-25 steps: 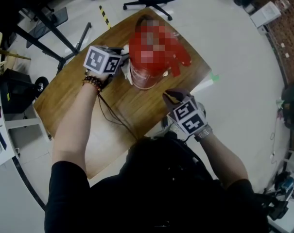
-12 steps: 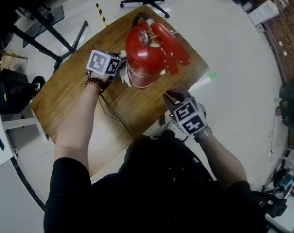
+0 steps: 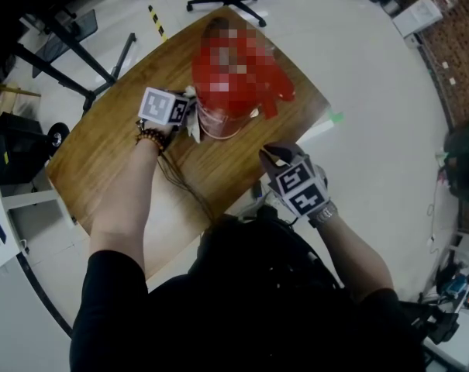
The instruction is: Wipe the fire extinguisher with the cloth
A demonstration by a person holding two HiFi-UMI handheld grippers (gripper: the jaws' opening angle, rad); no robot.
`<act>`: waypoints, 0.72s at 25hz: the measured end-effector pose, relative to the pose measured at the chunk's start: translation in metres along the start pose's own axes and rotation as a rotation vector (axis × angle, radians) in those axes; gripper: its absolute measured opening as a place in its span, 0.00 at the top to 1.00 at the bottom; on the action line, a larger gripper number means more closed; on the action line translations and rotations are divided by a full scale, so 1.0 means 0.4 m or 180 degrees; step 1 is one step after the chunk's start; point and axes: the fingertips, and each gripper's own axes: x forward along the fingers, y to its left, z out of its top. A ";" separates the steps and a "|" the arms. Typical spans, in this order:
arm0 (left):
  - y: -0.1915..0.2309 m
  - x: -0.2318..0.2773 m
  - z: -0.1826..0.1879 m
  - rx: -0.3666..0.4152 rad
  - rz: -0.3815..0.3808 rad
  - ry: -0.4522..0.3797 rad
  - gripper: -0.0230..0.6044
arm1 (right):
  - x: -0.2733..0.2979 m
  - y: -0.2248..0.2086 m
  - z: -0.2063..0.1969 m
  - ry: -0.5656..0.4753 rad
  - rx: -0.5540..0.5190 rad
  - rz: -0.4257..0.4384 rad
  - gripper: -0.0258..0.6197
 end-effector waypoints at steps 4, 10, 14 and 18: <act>-0.010 -0.042 0.014 0.0074 0.0190 0.0033 0.79 | -0.008 0.002 0.002 -0.0025 0.0006 -0.0007 0.88; 0.011 -0.127 0.027 0.0132 0.0607 -0.0058 0.79 | -0.022 -0.002 -0.007 -0.0075 0.0043 -0.0020 0.88; 0.041 -0.132 -0.010 0.0095 0.0723 -0.0197 0.79 | -0.032 0.004 0.000 -0.0155 0.0041 0.0003 0.88; 0.010 -0.219 -0.010 0.0046 0.0905 -0.0346 0.79 | -0.045 0.020 0.018 -0.0298 -0.0038 0.0053 0.88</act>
